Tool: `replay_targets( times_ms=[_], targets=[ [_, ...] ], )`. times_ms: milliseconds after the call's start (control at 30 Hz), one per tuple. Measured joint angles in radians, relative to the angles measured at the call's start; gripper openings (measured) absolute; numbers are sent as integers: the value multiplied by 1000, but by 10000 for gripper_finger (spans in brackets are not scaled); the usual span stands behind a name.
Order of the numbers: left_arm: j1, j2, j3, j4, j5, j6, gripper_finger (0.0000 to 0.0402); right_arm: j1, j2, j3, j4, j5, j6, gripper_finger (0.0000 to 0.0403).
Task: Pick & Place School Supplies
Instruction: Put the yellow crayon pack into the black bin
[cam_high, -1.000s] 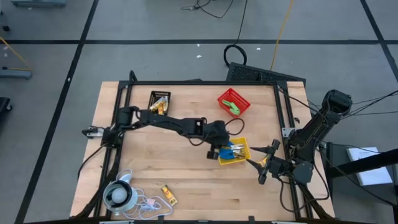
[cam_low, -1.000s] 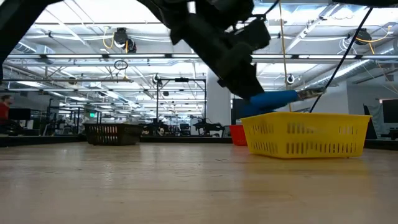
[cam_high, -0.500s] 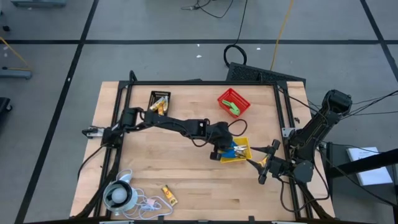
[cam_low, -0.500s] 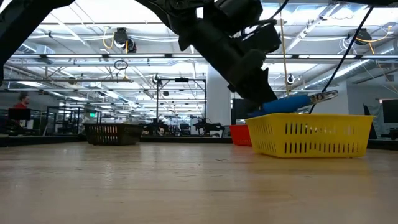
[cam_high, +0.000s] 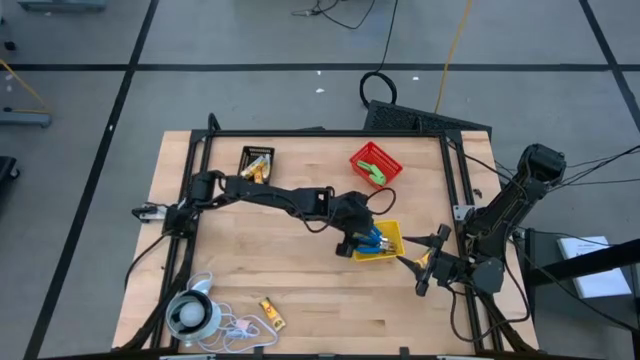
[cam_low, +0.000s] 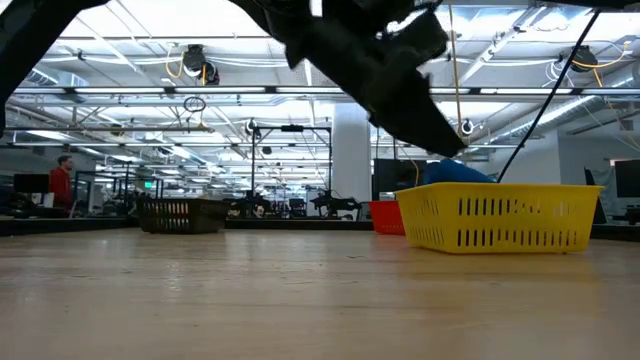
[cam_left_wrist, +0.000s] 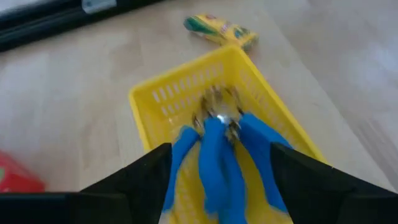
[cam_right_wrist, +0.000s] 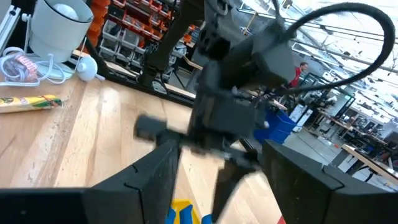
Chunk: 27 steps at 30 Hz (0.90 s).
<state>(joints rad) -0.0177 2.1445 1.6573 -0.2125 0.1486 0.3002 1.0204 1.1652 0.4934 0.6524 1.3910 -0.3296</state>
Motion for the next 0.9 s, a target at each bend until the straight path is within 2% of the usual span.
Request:
replay_targets(
  times_ms=[133, 233, 367, 433, 500, 600, 700, 767, 900],
  targets=[
    [-13, -73, -1, -103, -43, 35, 274, 18, -18, 3, -3, 24, -5, 226],
    [-30, -138, -2, -180, -75, 45, 268, 33, -81, 18, -17, 26, -7, 226],
    [-63, -228, -53, -217, -140, 45, 259, 63, -194, 25, -158, 0, 86, 224],
    [-77, -278, -105, -215, -175, 38, 254, 51, -243, 25, -362, -147, 275, 215],
    [-92, -333, -175, -199, -204, 19, 250, -15, -254, 25, -583, -361, 529, 201],
    [-113, -433, -301, -136, -244, -35, 246, -146, -171, 23, -780, -630, 786, 179],
    [-144, -526, -432, -54, -298, -95, 246, -244, -86, 29, -816, -905, 837, 164],
    [-170, -578, -510, -11, -335, -134, 246, -303, -48, 57, -907, -1060, 864, 161],
    [-230, -658, -623, 72, -426, -179, 246, -380, -26, 148, -1190, -1217, 895, 163]
  ],
)
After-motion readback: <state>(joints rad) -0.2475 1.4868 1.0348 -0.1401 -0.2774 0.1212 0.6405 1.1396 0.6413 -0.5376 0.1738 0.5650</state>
